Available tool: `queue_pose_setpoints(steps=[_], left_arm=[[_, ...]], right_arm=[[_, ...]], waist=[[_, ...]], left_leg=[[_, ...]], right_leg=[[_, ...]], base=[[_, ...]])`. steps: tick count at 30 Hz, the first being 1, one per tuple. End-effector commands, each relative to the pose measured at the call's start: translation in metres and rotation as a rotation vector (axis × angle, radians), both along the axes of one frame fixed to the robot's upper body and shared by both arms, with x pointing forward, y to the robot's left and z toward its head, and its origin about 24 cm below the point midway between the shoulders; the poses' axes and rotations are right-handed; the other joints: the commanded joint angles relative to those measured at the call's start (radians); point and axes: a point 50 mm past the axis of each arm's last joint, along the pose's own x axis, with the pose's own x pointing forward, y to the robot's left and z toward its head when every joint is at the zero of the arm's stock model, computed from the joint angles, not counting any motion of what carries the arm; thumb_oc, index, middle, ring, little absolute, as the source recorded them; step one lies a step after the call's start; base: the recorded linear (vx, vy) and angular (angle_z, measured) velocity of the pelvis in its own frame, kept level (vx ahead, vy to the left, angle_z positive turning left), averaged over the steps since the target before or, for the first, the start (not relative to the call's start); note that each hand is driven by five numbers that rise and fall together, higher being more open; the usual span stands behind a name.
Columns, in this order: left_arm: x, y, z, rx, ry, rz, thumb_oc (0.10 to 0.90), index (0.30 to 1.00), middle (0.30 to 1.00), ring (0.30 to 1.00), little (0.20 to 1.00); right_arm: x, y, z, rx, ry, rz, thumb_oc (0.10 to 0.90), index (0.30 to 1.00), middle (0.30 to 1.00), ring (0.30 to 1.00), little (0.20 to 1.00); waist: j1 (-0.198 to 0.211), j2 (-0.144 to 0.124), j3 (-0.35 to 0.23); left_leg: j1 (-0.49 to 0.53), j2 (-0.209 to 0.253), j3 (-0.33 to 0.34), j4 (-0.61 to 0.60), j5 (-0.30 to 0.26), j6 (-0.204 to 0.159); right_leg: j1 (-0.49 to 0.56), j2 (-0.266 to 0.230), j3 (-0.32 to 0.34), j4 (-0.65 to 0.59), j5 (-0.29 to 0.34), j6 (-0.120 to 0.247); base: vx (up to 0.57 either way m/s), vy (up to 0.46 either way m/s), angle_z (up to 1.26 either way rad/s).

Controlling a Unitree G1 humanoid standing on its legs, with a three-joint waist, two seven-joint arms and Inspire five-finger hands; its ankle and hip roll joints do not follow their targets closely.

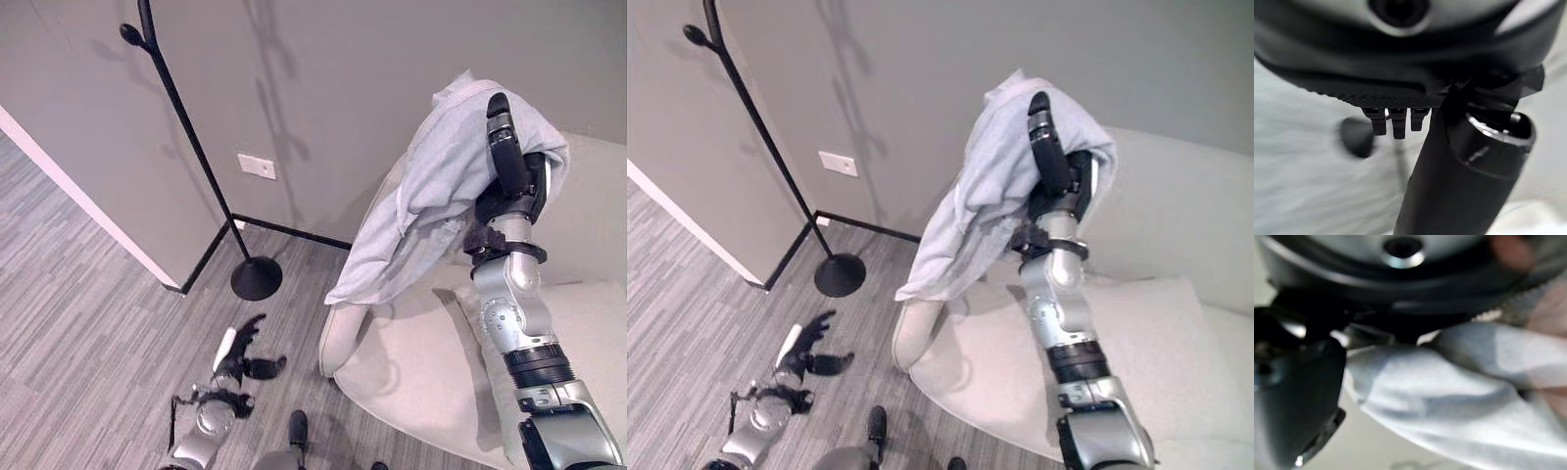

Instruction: Hang the clothes on the sofa on the clothes rack.

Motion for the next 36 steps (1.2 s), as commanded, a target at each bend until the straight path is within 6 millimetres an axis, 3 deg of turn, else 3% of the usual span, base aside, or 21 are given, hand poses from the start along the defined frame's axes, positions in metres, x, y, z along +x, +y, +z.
queue_pose_setpoints(steps=[1, 2, 3, 4, 7, 9, 13, 14, 16, 17, 20, 23, 24, 26, 29, 30, 31, 36], left_arm=[[0.024, 0.004, 0.034, 0.074, -0.213, 0.062, 0.8, 0.9, 0.9, 0.9, 0.9], [0.031, 0.001, 0.054, 0.025, -0.304, 0.066, 0.8, 0.9, 0.9, 0.9, 0.9], [0.03, 0.001, 0.054, 0.025, -0.303, 0.066, 0.8, 0.9, 0.9, 0.9, 0.9], [0.034, -0.007, 0.07, -0.043, -0.366, 0.043, 0.8, 0.9, 0.9, 0.9, 0.9], [0.036, -0.029, 0.083, -0.196, -0.403, -0.036, 0.8, 0.9, 0.9, 0.9, 0.9], [0.037, -0.045, 0.083, -0.293, -0.379, -0.095, 0.8, 0.9, 0.9, 0.9, 0.9], [0.042, -0.079, 0.073, -0.293, -0.318, -0.196, 0.8, 0.9, 0.9, 0.9, 0.9], [0.042, -0.08, 0.073, -0.294, -0.319, -0.196, 0.8, 0.9, 0.9, 0.9, 0.9], [0.047, -0.108, 0.067, -0.314, -0.274, -0.243, 0.8, 0.9, 0.9, 0.9, 0.9], [0.048, -0.109, 0.067, -0.315, -0.274, -0.243, 0.8, 0.9, 0.9, 0.9, 0.9], [0.058, -0.154, 0.068, -0.395, -0.208, -0.306, 0.8, 0.9, 0.9, 0.9, 0.9], [0.062, -0.165, 0.067, -0.387, -0.187, -0.31, 0.8, 0.9, 0.9, 0.9, 0.9], [0.066, -0.176, 0.064, -0.354, -0.161, -0.295, 0.8, 0.9, 0.9, 0.9, 0.9], [0.067, -0.176, 0.064, -0.355, -0.162, -0.295, 0.8, 0.9, 0.9, 0.9, 0.9], [0.076, -0.184, 0.055, -0.297, -0.099, -0.218, 0.8, 0.9, 0.9, 0.9, 0.9], [0.083, -0.182, 0.048, -0.285, -0.042, -0.119, 0.598, 0.596, 0.596, 0.596, 0.596], [0.094, -0.167, 0.044, -0.258, -0.007, 0.04, 0.4, 0.3, 0.3, 0.3, 0.3], [0.105, -0.141, 0.048, -0.255, -0.031, 0.231, 0.4, 0.3, 0.3, 0.3, 0.3]], right_arm=[[-0.014, 0.022, 0.078, -0.136, -0.333, 0.049, 0.4, 0.3, 0.3, 0.3, 0.3], [-0.017, 0.025, 0.081, -0.183, -0.344, 0.043, 0.4, 0.3, 0.3, 0.3, 0.3], [-0.017, 0.025, 0.081, -0.183, -0.344, 0.044, 0.4, 0.3, 0.3, 0.3, 0.3], [-0.018, 0.029, 0.08, -0.207, -0.341, 0.047, 0.4, 0.3, 0.3, 0.3, 0.3], [-0.018, 0.037, 0.076, -0.222, -0.327, 0.06, 0.4, 0.3, 0.3, 0.3, 0.3], [-0.017, 0.046, 0.072, -0.222, -0.316, 0.085, 0.4, 0.3, 0.3, 0.3, 0.3], [-0.019, 0.062, 0.068, -0.187, -0.318, 0.134, 0.4, 0.3, 0.3, 0.3, 0.3], [-0.019, 0.062, 0.068, -0.188, -0.319, 0.133, 0.4, 0.3, 0.3, 0.3, 0.3], [-0.022, 0.077, 0.065, -0.154, -0.326, 0.183, 0.4, 0.3, 0.3, 0.3, 0.3], [-0.022, 0.077, 0.065, -0.154, -0.326, 0.182, 0.4, 0.3, 0.3, 0.3, 0.3], [-0.03, 0.103, 0.062, -0.079, -0.339, 0.268, 0.4, 0.3, 0.3, 0.3, 0.3], [-0.034, 0.113, 0.061, -0.044, -0.344, 0.31, 0.4, 0.3, 0.3, 0.3, 0.3], [-0.043, 0.124, 0.061, -0.003, -0.357, 0.372, 0.4, 0.3, 0.3, 0.3, 0.3], [-0.043, 0.124, 0.061, -0.004, -0.357, 0.372, 0.4, 0.3, 0.3, 0.3, 0.3], [-0.059, 0.137, 0.061, 0.069, -0.39, 0.46, 0.4, 0.3, 0.3, 0.3, 0.3], [-0.069, 0.142, 0.06, 0.093, -0.406, 0.516, 0.4, 0.3, 0.3, 0.3, 0.3], [-0.082, 0.143, 0.06, 0.121, -0.428, 0.567, 0.4, 0.3, 0.3, 0.3, 0.3], [-0.092, 0.14, 0.058, 0.105, -0.448, 0.594, 0.4, 0.3, 0.3, 0.3, 0.3]], waist=[[0.001, -0.058, -0.168], [-0.006, -0.063, -0.174], [-0.006, -0.063, -0.174], [-0.011, -0.064, -0.179], [-0.019, -0.067, -0.185], [-0.025, -0.067, -0.186], [-0.041, -0.067, -0.192], [-0.041, -0.067, -0.191], [-0.058, -0.066, -0.194], [-0.058, -0.065, -0.193], [-0.093, -0.061, -0.195], [-0.104, -0.059, -0.194], [-0.122, -0.057, -0.195], [-0.121, -0.056, -0.195], [-0.151, -0.052, -0.197], [-0.171, -0.048, -0.197], [-0.197, -0.042, -0.198], [-0.22, -0.034, -0.197]], left_leg=[[0.073, 0.042, 0.014, 0.004, -0.152, -0.064], [0.078, 0.046, 0.018, 0.004, -0.153, -0.065], [0.078, 0.046, 0.018, 0.004, -0.153, -0.065], [0.082, 0.047, 0.018, 0.004, -0.152, -0.066], [0.091, 0.05, 0.019, 0.004, -0.152, -0.066], [0.094, 0.051, 0.02, 0.004, -0.151, -0.065], [0.096, 0.053, 0.023, 0.004, -0.149, -0.067], [0.096, 0.053, 0.023, 0.004, -0.149, -0.067], [0.097, 0.055, 0.026, 0.004, -0.148, -0.067], [0.097, 0.055, 0.026, 0.004, -0.148, -0.067], [0.1, 0.058, 0.035, 0.004, -0.147, -0.068], [0.102, 0.059, 0.041, 0.004, -0.148, -0.068], [0.105, 0.061, 0.05, 0.004, -0.15, -0.068], [0.105, 0.062, 0.051, 0.004, -0.151, -0.068], [0.109, 0.063, 0.066, 0.004, -0.153, -0.067], [0.111, 0.065, 0.076, 0.004, -0.154, -0.067], [0.113, 0.065, 0.092, 0.004, -0.158, -0.068], [0.12, 0.067, 0.114, 0.004, -0.164, -0.065]], right_leg=[[-0.051, -0.045, -0.007, 0.005, 0.034, 0.045], [-0.048, -0.043, -0.004, 0.005, 0.034, 0.043], [-0.048, -0.042, -0.004, 0.005, 0.034, 0.043], [-0.045, -0.04, -0.001, 0.005, 0.035, 0.041], [-0.038, -0.037, 0.001, 0.005, 0.037, 0.039], [-0.035, -0.036, 0.003, 0.005, 0.038, 0.038], [-0.033, -0.033, 0.004, 0.005, 0.039, 0.035], [-0.033, -0.033, 0.004, 0.005, 0.039, 0.035], [-0.034, -0.033, 0.008, 0.006, 0.04, 0.033], [-0.034, -0.033, 0.008, 0.006, 0.04, 0.033], [-0.038, -0.03, 0.02, 0.007, 0.043, 0.03], [-0.042, -0.029, 0.027, 0.008, 0.045, 0.03], [-0.046, -0.028, 0.039, 0.008, 0.047, 0.029], [-0.046, -0.028, 0.04, 0.008, 0.047, 0.029], [-0.056, -0.028, 0.058, 0.009, 0.05, 0.031], [-0.064, -0.028, 0.069, 0.01, 0.053, 0.032], [-0.075, -0.029, 0.085, 0.011, 0.057, 0.036], [-0.088, -0.027, 0.111, 0.011, 0.06, 0.039]], base=[[-0.03, -0.05, -0.06], [-0.03, -0.037, -0.05], [-0.05, -0.047, -0.06], [-0.03, -0.036, -0.04], [-0.03, -0.044, -0.04], [-0.04, -0.042, -0.07], [-0.03, -0.033, -0.07], [0.0, 0.0, 0.0], [-0.01, -0.015, -0.02], [-0.02, -0.03, -0.02], [-0.02, -0.041, -0.04], [-0.01, -0.02, -0.02], [0.0, -0.018, -0.04], [0.0, -0.011, -0.07], [0.01, -0.013, -0.2], [0.02, -0.015, -0.23], [0.01, -0.011, -0.26], [0.01, -0.009, -0.26]])
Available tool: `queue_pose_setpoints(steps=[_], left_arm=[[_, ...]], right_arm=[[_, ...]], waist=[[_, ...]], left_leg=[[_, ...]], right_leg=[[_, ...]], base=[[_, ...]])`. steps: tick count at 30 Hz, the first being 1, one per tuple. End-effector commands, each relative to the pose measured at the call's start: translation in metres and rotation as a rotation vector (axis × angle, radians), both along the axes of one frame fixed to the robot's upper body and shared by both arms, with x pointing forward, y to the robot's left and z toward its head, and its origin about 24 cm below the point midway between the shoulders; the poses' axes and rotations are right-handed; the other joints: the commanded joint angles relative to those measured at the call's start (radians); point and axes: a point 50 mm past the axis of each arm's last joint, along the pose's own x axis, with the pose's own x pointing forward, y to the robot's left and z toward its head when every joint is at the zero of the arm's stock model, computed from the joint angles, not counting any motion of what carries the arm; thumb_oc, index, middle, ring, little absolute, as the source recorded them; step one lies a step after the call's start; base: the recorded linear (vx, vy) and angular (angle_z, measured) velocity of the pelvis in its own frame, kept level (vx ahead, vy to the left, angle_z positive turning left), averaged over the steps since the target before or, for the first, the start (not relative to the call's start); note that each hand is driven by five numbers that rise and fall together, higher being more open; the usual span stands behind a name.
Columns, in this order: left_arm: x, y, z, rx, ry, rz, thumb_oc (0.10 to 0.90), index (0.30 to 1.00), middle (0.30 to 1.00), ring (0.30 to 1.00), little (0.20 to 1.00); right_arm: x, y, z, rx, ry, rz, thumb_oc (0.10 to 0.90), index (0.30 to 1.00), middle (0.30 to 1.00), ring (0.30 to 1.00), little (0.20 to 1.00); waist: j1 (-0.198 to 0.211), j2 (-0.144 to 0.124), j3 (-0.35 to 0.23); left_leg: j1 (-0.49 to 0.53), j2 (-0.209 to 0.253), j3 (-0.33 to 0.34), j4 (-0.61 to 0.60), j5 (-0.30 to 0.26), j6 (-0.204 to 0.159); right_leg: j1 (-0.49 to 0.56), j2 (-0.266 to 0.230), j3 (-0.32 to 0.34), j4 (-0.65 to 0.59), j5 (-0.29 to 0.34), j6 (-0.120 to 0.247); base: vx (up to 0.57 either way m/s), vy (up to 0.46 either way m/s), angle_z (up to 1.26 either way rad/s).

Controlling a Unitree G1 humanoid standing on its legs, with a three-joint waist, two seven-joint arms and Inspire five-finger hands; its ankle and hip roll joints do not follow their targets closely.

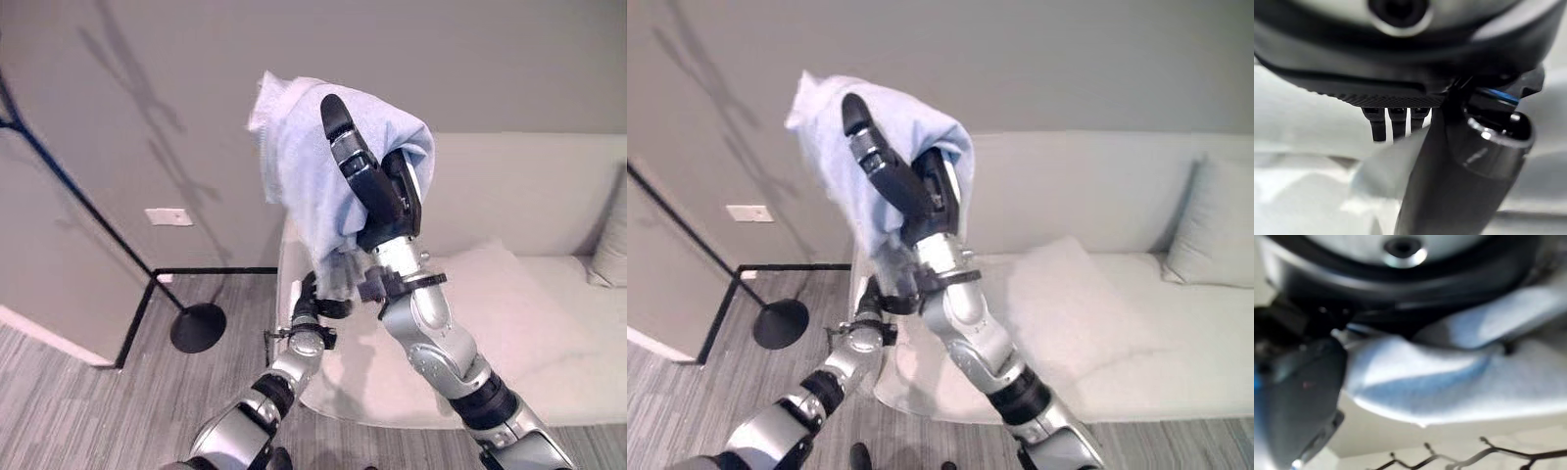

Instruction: Hang the clothes on the sofa on the clothes rack.

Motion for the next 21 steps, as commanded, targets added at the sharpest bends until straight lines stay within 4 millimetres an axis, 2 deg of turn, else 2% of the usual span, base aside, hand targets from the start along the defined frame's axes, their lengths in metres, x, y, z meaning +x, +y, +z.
queue_pose_setpoints(steps=[1, 2, 3, 5, 6, 7, 12, 15, 17, 19, 21], left_arm=[[0.027, -0.005, 0.042, 0.023, -0.186, 0.103, 0.4, 0.3, 0.3, 0.3, 0.3], [0.028, 0.004, 0.042, 0.029, -0.19, 0.156, 0.4, 0.3, 0.3, 0.3, 0.3], [0.028, 0.004, 0.042, 0.029, -0.19, 0.156, 0.4, 0.3, 0.3, 0.3, 0.3], [0.028, 0.021, 0.043, 0.027, -0.2, 0.275, 0.4, 0.3, 0.3, 0.3, 0.3], [0.028, 0.021, 0.042, 0.027, -0.2, 0.275, 0.4, 0.3, 0.3, 0.3, 0.3], [0.029, 0.031, 0.046, 0.019, -0.224, 0.341, 0.4, 0.3, 0.3, 0.3, 0.3], [0.028, 0.051, 0.051, 0.067, -0.284, 0.423, 0.4, 0.3, 0.3, 0.3, 0.3], [0.027, 0.062, 0.066, 0.079, -0.392, 0.46, 0.4, 0.3, 0.3, 0.3, 0.3], [0.018, 0.081, 0.091, 0.111, -0.574, 0.462, 0.4, 0.3, 0.3, 0.3, 0.3], [0.015, 0.086, 0.096, 0.116, -0.61, 0.458, 0.4, 0.3, 0.3, 0.3, 0.3], [0.006, 0.103, 0.121, 0.142, -0.748, 0.458, 0.4, 0.3, 0.3, 0.3, 0.3]], right_arm=[[-0.016, -0.013, 0.043, 0.191, -0.246, 0.024, 0.4, 0.3, 0.3, 0.3, 0.3], [-0.016, -0.017, 0.041, 0.188, -0.242, 0.011, 0.4, 0.3, 0.3, 0.3, 0.3], [-0.016, -0.017, 0.041, 0.188, -0.242, 0.011, 0.4, 0.3, 0.3, 0.3, 0.3], [-0.016, -0.025, 0.036, 0.197, -0.227, -0.022, 0.4, 0.3, 0.3, 0.3, 0.3], [-0.016, -0.025, 0.035, 0.197, -0.227, -0.022, 0.4, 0.3, 0.3, 0.3, 0.3], [-0.015, -0.03, 0.033, 0.206, -0.215, -0.043, 0.4, 0.3, 0.3, 0.3, 0.3], [-0.014, -0.04, 0.032, 0.213, -0.22, -0.091, 0.4, 0.3, 0.3, 0.3, 0.3], [-0.013, -0.046, 0.031, 0.185, -0.23, -0.128, 0.4, 0.3, 0.3, 0.3, 0.3], [-0.011, -0.055, 0.028, 0.15, -0.232, -0.154, 0.4, 0.3, 0.3, 0.3, 0.3], [-0.01, -0.055, 0.026, 0.123, -0.231, -0.148, 0.4, 0.3, 0.3, 0.3, 0.3], [-0.011, -0.056, 0.026, -0.011, -0.263, -0.123, 0.4, 0.3, 0.3, 0.3, 0.3]], waist=[[0.043, -0.024, -0.146], [0.041, -0.024, -0.145], [0.041, -0.024, -0.146], [0.041, -0.026, -0.145], [0.041, -0.026, -0.145], [0.044, -0.03, -0.147], [0.055, -0.041, -0.148], [0.068, -0.048, -0.147], [0.092, -0.059, -0.146], [0.099, -0.063, -0.147], [0.122, -0.073, -0.146]], left_leg=[[0.068, 0.042, 0.013, 0.004, -0.152, -0.066], [0.07, 0.044, 0.017, 0.004, -0.152, -0.066], [0.07, 0.044, 0.017, 0.004, -0.152, -0.066], [0.072, 0.049, 0.022, 0.004, -0.152, -0.066], [0.073, 0.049, 0.022, 0.004, -0.152, -0.066], [0.074, 0.051, 0.023, 0.004, -0.152, -0.067], [0.07, 0.057, 0.016, 0.004, -0.146, -0.071], [0.065, 0.063, 0.008, 0.004, -0.142, -0.076], [0.063, 0.073, -0.004, 0.004, -0.134, -0.084], [0.061, 0.076, -0.009, 0.004, -0.131, -0.087], [0.055, 0.085, -0.024, 0.004, -0.119, -0.096]], right_leg=[[-0.082, -0.027, 0.0, 0.01, 0.05, 0.041], [-0.084, -0.026, 0.003, 0.01, 0.05, 0.041], [-0.084, -0.026, 0.004, 0.01, 0.05, 0.041], [-0.087, -0.024, 0.01, 0.01, 0.05, 0.04], [-0.087, -0.024, 0.01, 0.01, 0.05, 0.04], [-0.086, -0.02, 0.01, 0.01, 0.048, 0.04], [-0.084, -0.013, 0.005, 0.008, 0.044, 0.037], [-0.08, -0.008, -0.004, 0.008, 0.039, 0.034], [-0.07, 0.002, -0.018, 0.009, 0.031, 0.026], [-0.068, 0.006, -0.023, 0.01, 0.028, 0.024], [-0.062, 0.017, -0.036, 0.013, 0.02, 0.015]], base=[[0.02, -0.022, -0.11], [0.02, -0.016, -0.15], [0.01, -0.021, -0.2], [0.01, -0.027, -0.14], [0.02, -0.042, -0.04], [0.02, -0.029, -0.04], [0.01, -0.059, -0.01], [0.0, -0.066, 0.05], [-0.02, -0.131, 0.09], [-0.01, -0.089, 0.2], [-0.01, -0.106, 0.3]])
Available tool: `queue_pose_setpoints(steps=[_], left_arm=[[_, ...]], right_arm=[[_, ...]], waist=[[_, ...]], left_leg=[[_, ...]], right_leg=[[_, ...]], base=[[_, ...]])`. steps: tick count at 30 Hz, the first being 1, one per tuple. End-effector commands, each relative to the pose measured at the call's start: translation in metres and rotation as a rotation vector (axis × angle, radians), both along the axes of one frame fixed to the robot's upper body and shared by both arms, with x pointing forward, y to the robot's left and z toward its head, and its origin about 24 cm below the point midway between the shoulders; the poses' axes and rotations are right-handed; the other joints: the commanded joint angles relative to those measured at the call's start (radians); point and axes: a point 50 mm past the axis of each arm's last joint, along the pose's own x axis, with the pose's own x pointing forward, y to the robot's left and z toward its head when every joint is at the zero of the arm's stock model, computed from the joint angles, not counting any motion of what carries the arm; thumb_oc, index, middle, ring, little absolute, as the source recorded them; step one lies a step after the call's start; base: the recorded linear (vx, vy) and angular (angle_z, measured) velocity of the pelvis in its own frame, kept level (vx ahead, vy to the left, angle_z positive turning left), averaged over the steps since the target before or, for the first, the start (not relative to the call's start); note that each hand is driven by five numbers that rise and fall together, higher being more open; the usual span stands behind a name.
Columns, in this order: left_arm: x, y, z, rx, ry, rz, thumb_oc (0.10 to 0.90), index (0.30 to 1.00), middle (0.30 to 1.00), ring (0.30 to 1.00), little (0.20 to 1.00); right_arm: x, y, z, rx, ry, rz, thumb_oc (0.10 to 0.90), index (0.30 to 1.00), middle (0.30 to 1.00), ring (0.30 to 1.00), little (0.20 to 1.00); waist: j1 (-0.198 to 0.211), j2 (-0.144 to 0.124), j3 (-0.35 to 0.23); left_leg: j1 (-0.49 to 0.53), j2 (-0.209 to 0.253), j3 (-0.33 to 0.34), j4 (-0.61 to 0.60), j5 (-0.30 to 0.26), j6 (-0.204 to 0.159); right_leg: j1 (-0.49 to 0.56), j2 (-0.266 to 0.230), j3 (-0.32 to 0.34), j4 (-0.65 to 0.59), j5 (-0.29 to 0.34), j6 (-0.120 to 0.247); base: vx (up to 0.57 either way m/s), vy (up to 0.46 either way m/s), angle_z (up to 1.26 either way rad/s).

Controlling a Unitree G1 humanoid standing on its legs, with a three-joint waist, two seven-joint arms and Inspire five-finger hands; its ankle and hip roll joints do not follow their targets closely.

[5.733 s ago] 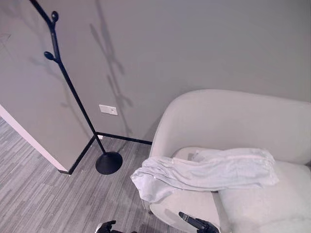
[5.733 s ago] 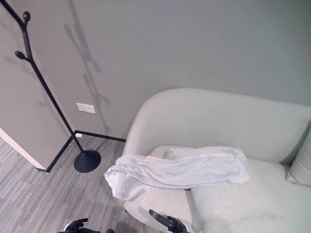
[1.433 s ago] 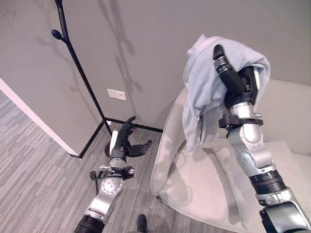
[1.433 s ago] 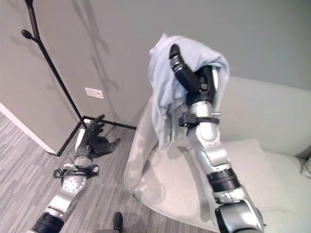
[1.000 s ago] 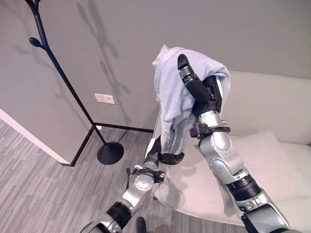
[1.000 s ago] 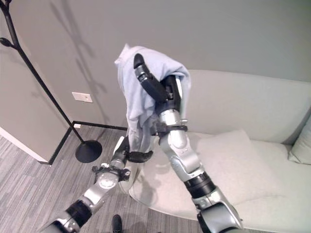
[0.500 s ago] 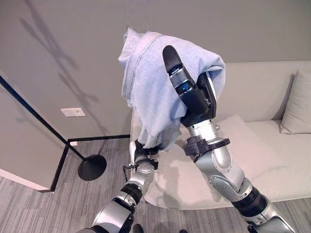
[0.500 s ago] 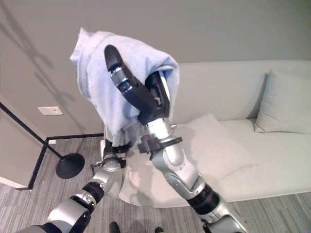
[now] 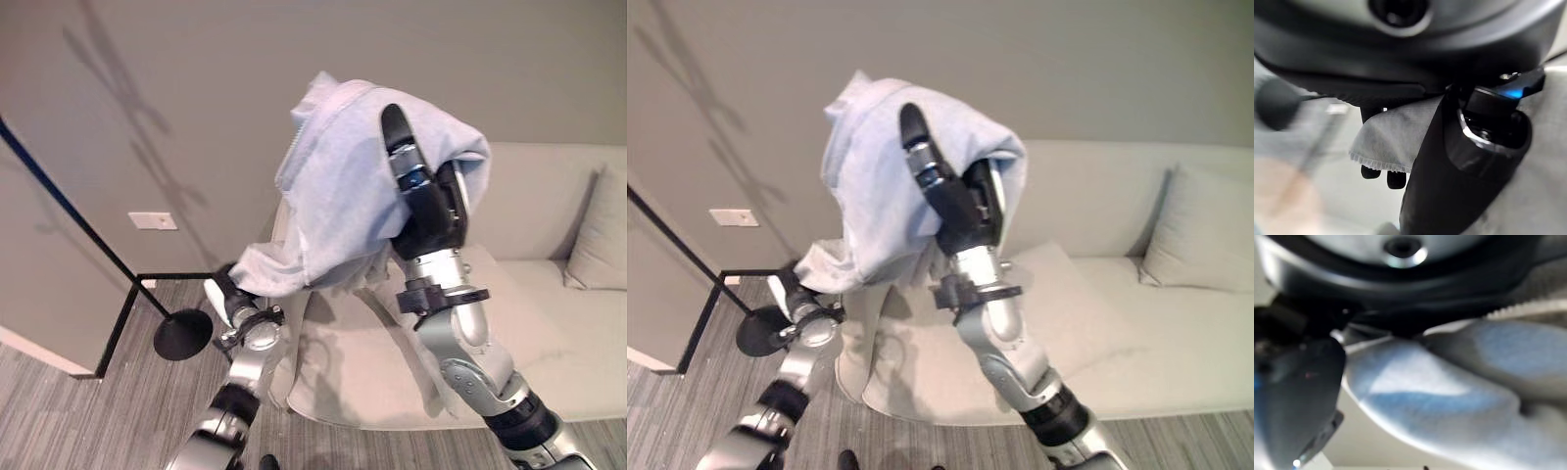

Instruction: Hang the clothes on the sofa on the clothes rack.

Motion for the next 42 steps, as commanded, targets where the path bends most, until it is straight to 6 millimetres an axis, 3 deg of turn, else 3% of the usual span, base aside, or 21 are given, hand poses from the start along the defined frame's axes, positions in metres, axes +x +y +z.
queue_pose_setpoints(steps=[1, 6, 7, 12, 13, 16, 18, 20, 22, 24, 25, 26, 27, 28, 30, 31, 33, 35, 38, 40, 42], left_arm=[[0.018, 0.016, 0.061, 0.212, -0.276, -0.017, 0.4, 0.3, 0.3, 0.3, 0.3], [0.001, 0.03, 0.094, 0.326, -0.44, -0.018, 0.4, 0.3, 0.3, 0.3, 0.3], [-0.01, 0.037, 0.11, 0.396, -0.515, -0.002, 0.4, 0.3, 0.3, 0.3, 0.3], [-0.021, 0.049, 0.134, 0.513, -0.623, 0.069, 0.4, 0.3, 0.3, 0.3, 0.3], [-0.028, 0.054, 0.146, 0.569, -0.676, 0.113, 0.4, 0.3, 0.3, 0.3, 0.3], [-0.04, 0.067, 0.151, 0.647, -0.692, 0.195, 0.4, 0.3, 0.3, 0.3, 0.3], [-0.044, 0.073, 0.158, 0.684, -0.723, 0.239, 0.4, 0.3, 0.3, 0.3, 0.3], [-0.045, 0.073, 0.161, 0.684, -0.737, 0.249, 0.4, 0.3, 0.3, 0.3, 0.3], [-0.048, 0.076, 0.166, 0.669, -0.78, 0.294, 0.4, 0.3, 0.3, 0.3, 0.3], [-0.05, 0.076, 0.167, 0.685, -0.788, 0.304, 0.4, 0.3, 0.3, 0.3, 0.3], [-0.05, 0.071, 0.169, 0.718, -0.799, 0.293, 0.4, 0.3, 0.3, 0.3, 0.3], [-0.05, 0.07, 0.169, 0.718, -0.799, 0.29, 0.4, 0.3, 0.3, 0.3, 0.3], [-0.047, 0.062, 0.169, 0.712, -0.812, 0.255, 0.4, 0.3, 0.3, 0.3, 0.3], [-0.044, 0.055, 0.173, 0.743, -0.825, 0.216, 0.4, 0.3, 0.3, 0.3, 0.3], [-0.044, 0.054, 0.174, 0.762, -0.834, 0.21, 0.4, 0.3, 0.3, 0.3, 0.3], [-0.045, 0.053, 0.178, 0.76, -0.855, 0.21, 0.4, 0.3, 0.3, 0.3, 0.3], [-0.046, 0.053, 0.181, 0.772, -0.868, 0.23, 0.4, 0.3, 0.3, 0.3, 0.3], [-0.045, 0.05, 0.181, 0.791, -0.862, 0.219, 0.4, 0.3, 0.3, 0.3, 0.3], [-0.04, 0.044, 0.176, 0.826, -0.82, 0.189, 0.4, 0.3, 0.3, 0.3, 0.3], [-0.036, 0.042, 0.175, 0.835, -0.797, 0.169, 0.4, 0.3, 0.3, 0.3, 0.3], [-0.036, 0.042, 0.175, 0.835, -0.798, 0.169, 0.4, 0.3, 0.3, 0.3, 0.3]], right_arm=[[-0.019, 0.005, 0.041, -0.097, -0.314, 0.099, 0.4, 0.3, 0.3, 0.3, 0.3], [-0.025, 0.013, 0.048, -0.274, -0.416, 0.158, 0.4, 0.3, 0.3, 0.3, 0.3], [-0.029, 0.018, 0.055, -0.354, -0.493, 0.152, 0.4, 0.3, 0.3, 0.3, 0.3], [-0.027, 0.023, 0.065, -0.449, -0.609, 0.046, 0.4, 0.3, 0.3, 0.3, 0.3], [-0.027, 0.024, 0.067, -0.5, -0.654, -0.026, 0.4, 0.3, 0.3, 0.3, 0.3], [-0.031, 0.027, 0.066, -0.534, -0.691, -0.08, 0.4, 0.3, 0.3, 0.3, 0.3], [-0.031, 0.026, 0.064, -0.536, -0.693, -0.148, 0.4, 0.3, 0.3, 0.3, 0.3], [-0.032, 0.024, 0.064, -0.523, -0.693, -0.188, 0.4, 0.3, 0.3, 0.3, 0.3], [-0.033, 0.018, 0.061, -0.471, -0.677, -0.272, 0.4, 0.3, 0.3, 0.3, 0.3], [-0.034, 0.016, 0.061, -0.459, -0.677, -0.303, 0.4, 0.3, 0.3, 0.3, 0.3], [-0.037, 0.009, 0.057, -0.46, -0.679, -0.368, 0.4, 0.3, 0.3, 0.3, 0.3], [-0.037, 0.009, 0.057, -0.461, -0.678, -0.371, 0.4, 0.3, 0.3, 0.3, 0.3], [-0.038, 0.001, 0.053, -0.471, -0.658, -0.453, 0.4, 0.3, 0.3, 0.3, 0.3], [-0.039, -0.005, 0.048, -0.476, -0.644, -0.543, 0.4, 0.3, 0.3, 0.3, 0.3], [-0.04, -0.005, 0.047, -0.472, -0.64, -0.571, 0.4, 0.3, 0.3, 0.3, 0.3], [-0.039, -0.005, 0.045, -0.449, -0.623, -0.609, 0.4, 0.3, 0.3, 0.3, 0.3], [-0.037, -0.002, 0.046, -0.425, -0.617, -0.631, 0.4, 0.3, 0.3, 0.3, 0.3], [-0.036, -0.002, 0.041, -0.424, -0.59, -0.628, 0.4, 0.3, 0.3, 0.3, 0.3], [-0.037, -0.008, 0.037, -0.459, -0.581, -0.625, 0.4, 0.3, 0.3, 0.3, 0.3], [-0.037, -0.01, 0.036, -0.473, -0.58, -0.611, 0.4, 0.3, 0.3, 0.3, 0.3], [-0.037, -0.01, 0.037, -0.473, -0.58, -0.611, 0.4, 0.3, 0.3, 0.3, 0.3]], waist=[[0.039, -0.031, -0.122], [0.067, -0.035, -0.112], [0.085, -0.037, -0.1], [0.108, -0.045, -0.066], [0.113, -0.047, -0.053], [0.108, -0.048, -0.059], [0.1, -0.051, -0.056], [0.097, -0.044, -0.057], [0.103, -0.022, -0.055], [0.102, -0.015, -0.059], [0.09, -0.001, -0.066], [0.091, -0.004, -0.068], [0.089, -0.003, -0.072], [0.09, -0.024, -0.07], [0.092, -0.037, -0.069], [0.095, -0.045, -0.052], [0.107, -0.049, -0.038], [0.095, -0.049, -0.03], [0.07, -0.047, -0.044], [0.064, -0.05, -0.055], [0.065, -0.05, -0.055]], left_leg=[[0.056, 0.058, -0.01, 0.004, -0.115, -0.081], [0.042, 0.069, -0.037, 0.004, -0.097, -0.093], [0.032, 0.071, -0.054, 0.004, -0.087, -0.094], [0.0, 0.07, -0.066, 0.004, -0.069, -0.097], [0.0, 0.095, -0.025, 0.004, -0.062, -0.092], [0.042, 0.15, 0.012, 0.006, -0.07, -0.099], [0.063, 0.251, 0.061, 0.004, -0.035, -0.115], [0.059, 0.284, 0.063, 0.004, -0.004, -0.131], [0.042, 0.321, 0.023, 0.004, 0.041, -0.175], [0.04, 0.315, -0.002, 0.004, 0.027, -0.179], [0.039, 0.298, 0.018, 0.004, -0.038, -0.177], [0.039, 0.294, 0.018, 0.004, -0.041, -0.175], [0.035, 0.236, 0.026, 0.023, -0.098, -0.158], [0.018, 0.17, 0.029, 0.046, -0.147, -0.125], [0.012, 0.141, 0.035, 0.055, -0.166, -0.105], [0.012, 0.102, 0.048, 0.066, -0.189, -0.072], [0.02, 0.066, 0.082, 0.067, -0.207, -0.038], [0.039, 0.037, 0.086, 0.054, -0.216, -0.015], [0.083, -0.009, 0.081, 0.007, -0.217, 0.015], [0.098, -0.033, 0.082, 0.004, -0.23, 0.025], [0.095, -0.032, 0.084, 0.004, -0.225, 0.025]], right_leg=[[-0.068, -0.018, -0.031, 0.016, 0.019, 0.026], [-0.065, -0.001, -0.05, 0.021, 0.004, 0.018], [-0.067, 0.005, -0.058, 0.023, 0.001, 0.016], [-0.076, -0.002, -0.092, 0.04, -0.011, 0.013], [-0.085, -0.017, -0.127, 0.053, -0.016, 0.015], [-0.093, -0.044, -0.149, 0.065, -0.009, 0.026], [-0.106, -0.091, -0.174, 0.074, -0.005, 0.046], [-0.108, -0.097, -0.182, 0.075, -0.008, 0.052], [-0.104, -0.133, -0.185, 0.06, 0.004, 0.078], [-0.094, -0.145, -0.185, 0.049, 0.012, 0.089], [-0.074, -0.189, -0.198, 0.034, 0.032, 0.114], [-0.072, -0.192, -0.2, 0.031, 0.034, 0.117], [-0.057, -0.255, -0.211, 0.013, 0.077, 0.139], [-0.069, -0.318, -0.218, 0.016, 0.153, 0.156], [-0.085, -0.344, -0.218, 0.025, 0.178, 0.159], [-0.121, -0.383, -0.241, 0.059, 0.25, 0.16], [-0.154, -0.406, -0.279, 0.1, 0.239, 0.149], [-0.163, -0.362, -0.258, 0.152, 0.184, 0.124], [-0.179, -0.2, -0.155, 0.184, 0.055, 0.083], [-0.185, -0.112, -0.137, 0.183, 0.023, 0.06], [-0.188, -0.111, -0.136, 0.181, 0.028, 0.058]], base=[[0.0, -0.087, 0.14], [-0.01, -0.056, 0.22], [-0.04, -0.041, 0.18], [-0.08, 0.034, 0.26], [-0.06, 0.145, 0.68], [0.0, 0.239, 0.47], [0.0, 0.365, 0.2], [0.03, 0.262, 0.38], [0.1, 0.447, 0.29], [0.09, 0.356, 0.3], [0.08, 0.325, 0.57], [0.15, 0.697, 0.55], [0.11, 0.686, 0.81], [0.11, 0.785, 0.81], [0.01, 0.386, 0.66], [-0.05, 0.375, -0.05], [-0.08, 0.435, -0.19], [-0.01, 0.362, -0.31], [0.1, 0.302, 0.11], [0.09, 0.181, -0.28], [0.03, 0.081, -0.22]])
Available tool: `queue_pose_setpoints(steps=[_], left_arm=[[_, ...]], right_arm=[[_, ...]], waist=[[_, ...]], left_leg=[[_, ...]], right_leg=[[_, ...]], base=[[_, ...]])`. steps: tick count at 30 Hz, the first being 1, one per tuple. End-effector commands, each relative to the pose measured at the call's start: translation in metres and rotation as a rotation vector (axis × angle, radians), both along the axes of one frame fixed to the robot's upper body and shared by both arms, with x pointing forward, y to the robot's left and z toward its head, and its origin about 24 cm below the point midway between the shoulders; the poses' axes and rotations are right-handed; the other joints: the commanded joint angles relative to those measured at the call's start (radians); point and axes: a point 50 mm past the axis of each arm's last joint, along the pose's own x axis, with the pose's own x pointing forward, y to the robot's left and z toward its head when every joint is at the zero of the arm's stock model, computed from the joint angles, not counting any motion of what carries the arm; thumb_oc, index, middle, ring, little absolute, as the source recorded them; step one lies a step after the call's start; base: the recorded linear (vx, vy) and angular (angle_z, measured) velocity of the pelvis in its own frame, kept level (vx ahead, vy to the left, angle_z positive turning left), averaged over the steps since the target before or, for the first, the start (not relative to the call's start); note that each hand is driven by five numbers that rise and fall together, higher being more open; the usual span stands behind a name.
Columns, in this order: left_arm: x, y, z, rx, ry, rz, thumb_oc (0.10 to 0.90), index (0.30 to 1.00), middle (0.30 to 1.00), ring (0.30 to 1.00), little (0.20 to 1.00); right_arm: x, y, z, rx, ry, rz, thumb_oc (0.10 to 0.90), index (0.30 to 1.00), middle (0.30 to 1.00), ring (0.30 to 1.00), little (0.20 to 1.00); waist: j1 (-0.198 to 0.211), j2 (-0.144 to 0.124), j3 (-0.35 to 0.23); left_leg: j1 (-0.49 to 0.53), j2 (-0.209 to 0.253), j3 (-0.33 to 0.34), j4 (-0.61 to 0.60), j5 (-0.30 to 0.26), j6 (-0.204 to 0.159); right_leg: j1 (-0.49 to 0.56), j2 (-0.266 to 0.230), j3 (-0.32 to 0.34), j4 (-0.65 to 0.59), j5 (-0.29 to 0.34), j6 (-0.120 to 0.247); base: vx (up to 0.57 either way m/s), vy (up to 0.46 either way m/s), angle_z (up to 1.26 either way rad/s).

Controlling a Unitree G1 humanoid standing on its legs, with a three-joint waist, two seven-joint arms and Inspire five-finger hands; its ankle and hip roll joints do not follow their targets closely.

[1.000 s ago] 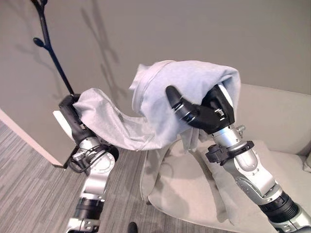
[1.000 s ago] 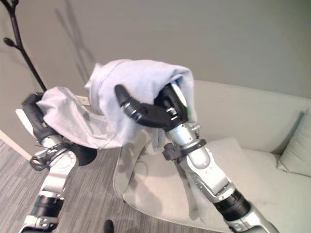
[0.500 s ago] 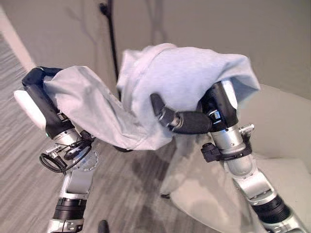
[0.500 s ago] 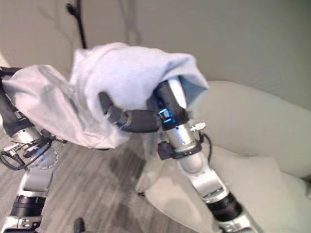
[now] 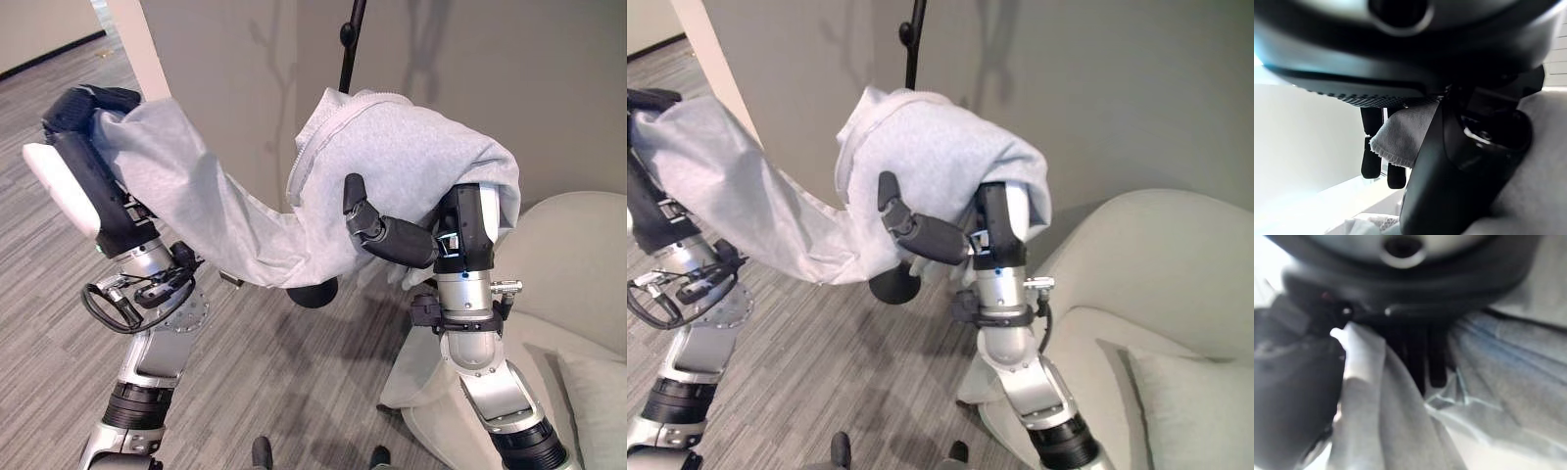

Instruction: Hang the clothes on the sofa on the clothes rack.

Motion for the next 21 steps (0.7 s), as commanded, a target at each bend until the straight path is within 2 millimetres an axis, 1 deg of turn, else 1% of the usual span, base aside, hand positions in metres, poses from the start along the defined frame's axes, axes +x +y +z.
queue_pose_setpoints(steps=[1, 2, 3, 5, 6, 7, 8, 9, 10, 12, 14, 15, 17, 18, 19, 20, 21], left_arm=[[0.003, -0.011, 0.033, 0.106, -0.126, -0.024, 0.4, 0.3, 0.3, 0.3, 0.3], [0.009, -0.012, 0.031, 0.079, -0.111, -0.031, 0.4, 0.3, 0.3, 0.3, 0.3], [0.016, -0.014, 0.03, 0.045, -0.096, -0.039, 0.4, 0.3, 0.3, 0.3, 0.3], [0.023, -0.013, 0.029, 0.027, -0.07, -0.03, 0.4, 0.3, 0.3, 0.3, 0.3], [0.023, -0.013, 0.029, 0.026, -0.072, -0.03, 0.4, 0.3, 0.3, 0.3, 0.3], [0.028, -0.012, 0.029, 0.01, -0.065, -0.023, 0.4, 0.3, 0.3, 0.3, 0.3], [0.033, -0.013, 0.032, 0.005, -0.057, -0.018, 0.4, 0.3, 0.3, 0.3, 0.3], [0.04, -0.013, 0.038, 0.011, -0.06, 0.008, 0.4, 0.3, 0.3, 0.3, 0.3], [0.04, -0.013, 0.039, 0.011, -0.063, 0.009, 0.4, 0.3, 0.3, 0.3, 0.3], [0.045, -0.01, 0.047, 0.041, -0.064, 0.053, 0.4, 0.3, 0.3, 0.3, 0.3], [0.049, -0.008, 0.051, 0.058, -0.061, 0.086, 0.4, 0.3, 0.3, 0.3, 0.3], [0.051, -0.008, 0.051, 0.072, -0.051, 0.095, 0.4, 0.3, 0.3, 0.3, 0.3], [0.054, -0.009, 0.051, 0.084, -0.034, 0.106, 0.4, 0.3, 0.3, 0.3, 0.3], [0.055, -0.011, 0.053, 0.084, -0.038, 0.101, 0.4, 0.3, 0.3, 0.3, 0.3], [0.054, -0.013, 0.056, 0.089, -0.05, 0.096, 0.4, 0.3, 0.3, 0.3, 0.3], [0.054, -0.013, 0.056, 0.089, -0.051, 0.096, 0.4, 0.3, 0.3, 0.3, 0.3], [0.054, -0.016, 0.058, 0.096, -0.056, 0.084, 0.4, 0.3, 0.3, 0.3, 0.3]], right_arm=[[-0.018, -0.004, 0.046, 0.016, -0.291, 0.036, 0.4, 0.3, 0.3, 0.3, 0.3], [-0.016, -0.008, 0.047, 0.004, -0.303, 0.012, 0.4, 0.3, 0.3, 0.3, 0.3], [-0.014, -0.011, 0.049, -0.008, -0.313, -0.016, 0.4, 0.3, 0.3, 0.3, 0.3], [-0.011, -0.013, 0.052, -0.023, -0.318, -0.036, 0.4, 0.3, 0.3, 0.3, 0.3], [-0.011, -0.013, 0.052, -0.024, -0.32, -0.036, 0.4, 0.3, 0.3, 0.3, 0.3], [-0.009, -0.014, 0.053, -0.035, -0.32, -0.046, 0.4, 0.3, 0.3, 0.3, 0.3], [-0.006, -0.017, 0.054, -0.063, -0.316, -0.066, 0.4, 0.3, 0.3, 0.3, 0.3], [-0.003, -0.017, 0.057, -0.084, -0.326, -0.07, 0.4, 0.3, 0.3, 0.3, 0.3], [-0.002, -0.017, 0.058, -0.083, -0.329, -0.07, 0.4, 0.3, 0.3, 0.3, 0.3], [-0.001, -0.016, 0.061, -0.095, -0.34, -0.062, 0.4, 0.3, 0.3, 0.3, 0.3], [0.004, -0.013, 0.063, -0.118, -0.339, -0.054, 0.4, 0.3, 0.3, 0.3, 0.3], [0.005, -0.012, 0.064, -0.125, -0.337, -0.044, 0.4, 0.3, 0.3, 0.3, 0.3], [0.005, -0.01, 0.067, -0.137, -0.346, -0.033, 0.4, 0.3, 0.3, 0.3, 0.3], [0.006, -0.01, 0.068, -0.142, -0.349, -0.033, 0.4, 0.3, 0.3, 0.3, 0.3], [0.007, -0.009, 0.07, -0.143, -0.353, -0.027, 0.4, 0.3, 0.3, 0.3, 0.3], [0.007, -0.009, 0.07, -0.143, -0.355, -0.027, 0.4, 0.3, 0.3, 0.3, 0.3], [0.007, -0.009, 0.074, -0.139, -0.365, -0.029, 0.4, 0.3, 0.3, 0.3, 0.3]], waist=[[-0.05, 0.026, -0.122], [-0.071, 0.022, -0.122], [-0.089, 0.021, -0.12], [-0.105, 0.02, -0.119], [-0.105, 0.022, -0.119], [-0.116, 0.024, -0.121], [-0.135, 0.02, -0.126], [-0.144, 0.019, -0.132], [-0.145, 0.02, -0.129], [-0.147, 0.011, -0.15], [-0.153, 0.009, -0.181], [-0.158, 0.012, -0.192], [-0.161, 0.022, -0.207], [-0.162, 0.024, -0.208], [-0.158, 0.022, -0.204], [-0.159, 0.021, -0.201], [-0.146, 0.005, -0.182]], left_leg=[[0.027, -0.008, -0.002, 0.003, -0.137, 0.023], [0.037, -0.028, -0.015, 0.003, -0.146, 0.025], [0.048, -0.045, -0.037, 0.003, -0.155, 0.03], [0.058, -0.056, -0.056, 0.003, -0.162, 0.033], [0.056, -0.056, -0.057, 0.003, -0.162, 0.034], [0.062, -0.059, -0.069, 0.003, -0.167, 0.037], [0.082, -0.065, -0.089, 0.003, -0.175, 0.04], [0.111, -0.067, -0.103, 0.003, -0.192, 0.041], [0.112, -0.066, -0.105, 0.003, -0.192, 0.041], [0.142, -0.067, -0.102, 0.003, -0.214, 0.039], [0.183, -0.051, -0.101, 0.003, -0.243, 0.032], [0.198, -0.038, -0.096, 0.017, -0.263, 0.024], [0.203, -0.017, -0.089, 0.077, -0.29, 0.009], [0.19, -0.006, -0.089, 0.13, -0.289, -0.001], [0.167, 0.005, -0.09, 0.203, -0.26, -0.012], [0.157, 0.007, -0.093, 0.222, -0.266, -0.015], [0.076, 0.024, -0.102, 0.396, -0.215, -0.032]], right_leg=[[-0.051, 0.201, 0.042, 0.026, -0.041, -0.066], [-0.079, 0.265, 0.084, -0.004, -0.033, -0.072], [-0.106, 0.299, 0.134, -0.037, -0.007, -0.071], [-0.135, 0.31, 0.175, -0.055, 0.027, -0.063], [-0.137, 0.311, 0.175, -0.056, 0.029, -0.063], [-0.158, 0.318, 0.203, -0.057, 0.042, -0.055], [-0.185, 0.33, 0.246, -0.051, 0.068, -0.043], [-0.193, 0.334, 0.244, -0.041, 0.082, -0.042], [-0.192, 0.334, 0.242, -0.039, 0.081, -0.043], [-0.151, 0.321, 0.233, -0.059, 0.071, -0.054], [-0.121, 0.33, 0.251, -0.059, 0.069, -0.06], [-0.105, 0.336, 0.252, -0.059, 0.06, -0.065], [-0.061, 0.34, 0.239, -0.071, 0.045, -0.077], [-0.04, 0.341, 0.235, -0.084, 0.04, -0.082], [-0.019, 0.342, 0.238, -0.095, 0.038, -0.087], [-0.017, 0.342, 0.236, -0.099, 0.041, -0.089], [0.018, 0.335, 0.236, -0.119, 0.033, -0.11]], base=[[0.13, 0.194, -0.21], [0.21, 0.266, 0.03], [0.21, 0.181, 0.2], [0.13, 0.072, 0.31], [0.1, 0.025, 0.7], [0.2, 0.006, 0.53], [0.36, -0.009, 0.48], [0.3, -0.02, 0.19], [0.24, -0.026, 0.33], [0.21, -0.053, 0.17], [0.33, -0.107, 0.16], [0.34, -0.107, 0.12], [0.28, -0.108, 0.4], [0.21, -0.119, 0.58], [0.11, -0.088, 0.44], [0.13, -0.153, 0.21], [0.05, -0.121, 0.16]])
